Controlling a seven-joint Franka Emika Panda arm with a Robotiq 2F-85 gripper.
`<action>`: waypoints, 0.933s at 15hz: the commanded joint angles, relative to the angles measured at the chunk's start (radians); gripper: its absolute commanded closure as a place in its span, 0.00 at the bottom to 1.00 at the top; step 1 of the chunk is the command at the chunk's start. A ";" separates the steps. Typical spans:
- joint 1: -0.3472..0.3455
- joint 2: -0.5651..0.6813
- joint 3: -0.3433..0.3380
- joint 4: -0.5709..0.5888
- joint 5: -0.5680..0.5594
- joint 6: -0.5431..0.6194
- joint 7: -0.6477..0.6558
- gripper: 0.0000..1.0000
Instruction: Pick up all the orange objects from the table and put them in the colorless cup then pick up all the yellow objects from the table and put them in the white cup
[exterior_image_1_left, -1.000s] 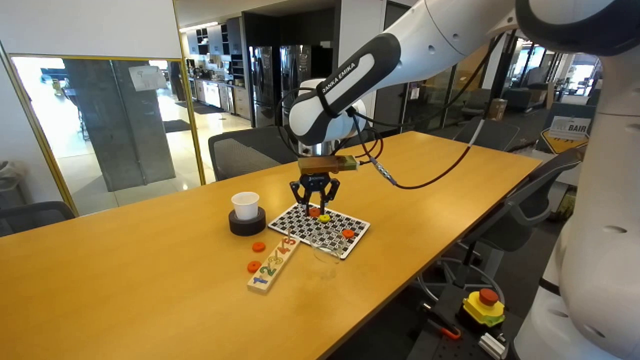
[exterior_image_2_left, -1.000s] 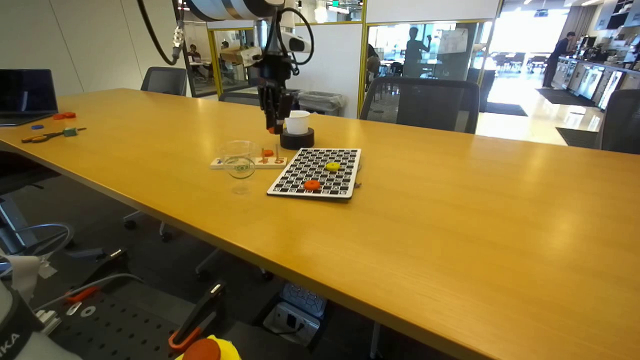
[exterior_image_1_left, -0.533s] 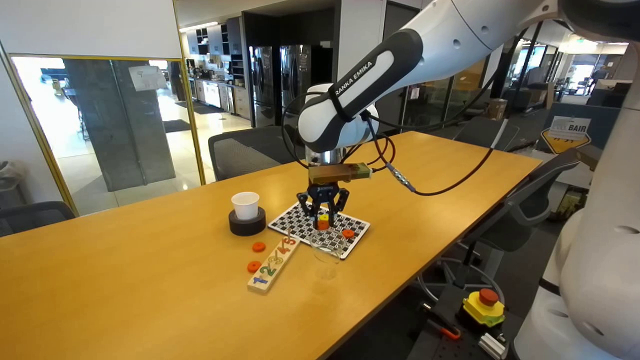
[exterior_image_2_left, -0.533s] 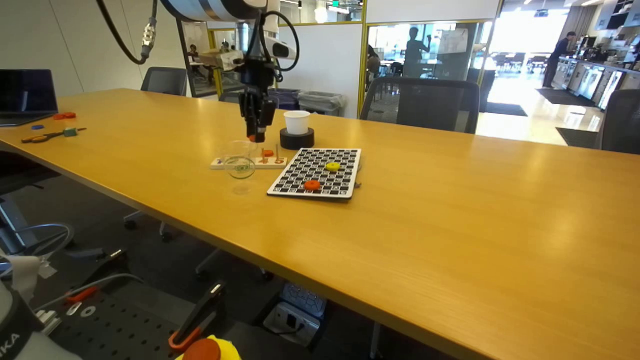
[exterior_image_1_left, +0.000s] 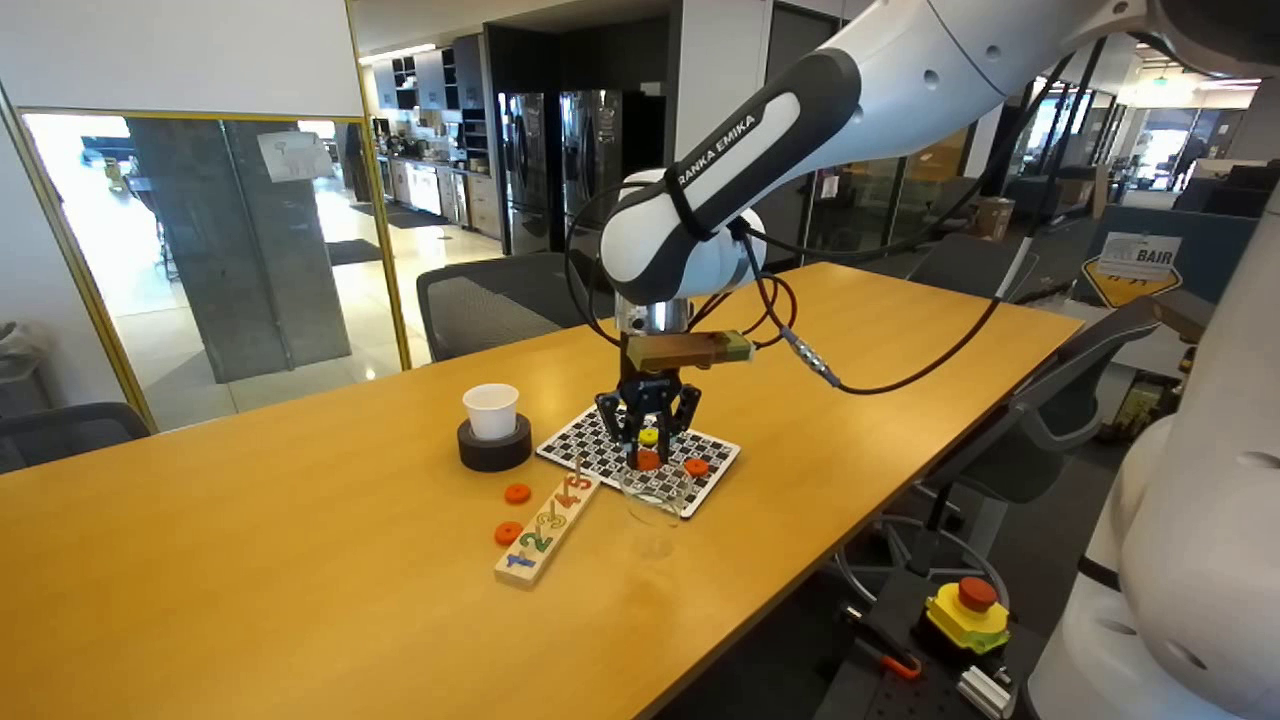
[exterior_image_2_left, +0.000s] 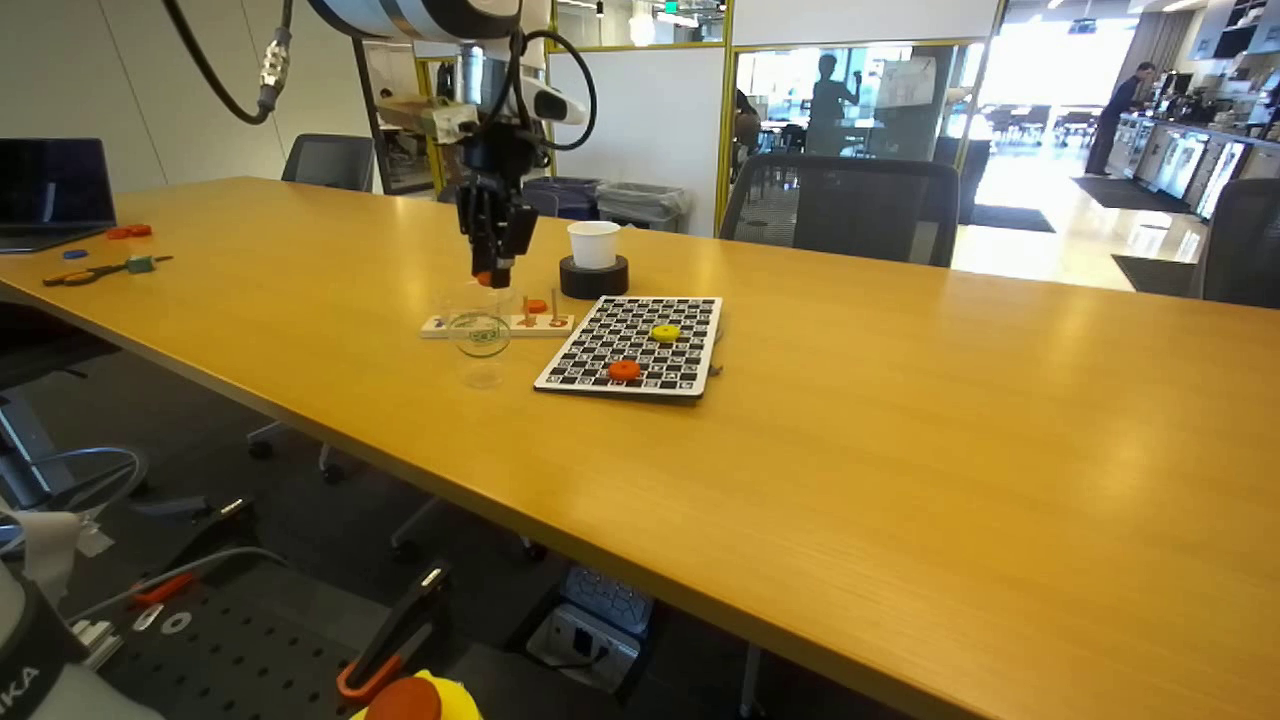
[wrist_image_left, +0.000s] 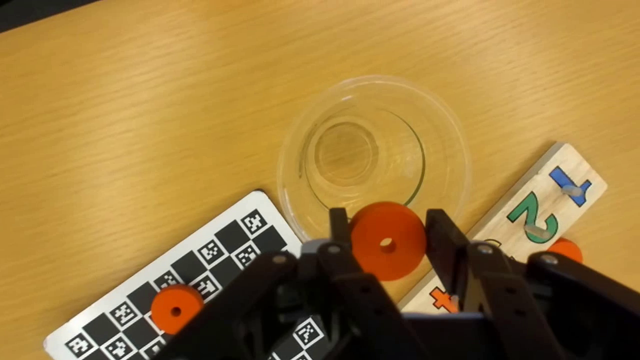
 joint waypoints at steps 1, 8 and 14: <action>-0.019 -0.024 0.015 -0.014 0.040 -0.020 -0.053 0.83; -0.027 -0.036 0.012 -0.025 0.042 -0.016 -0.057 0.10; -0.050 -0.024 0.001 -0.018 0.013 0.099 0.004 0.00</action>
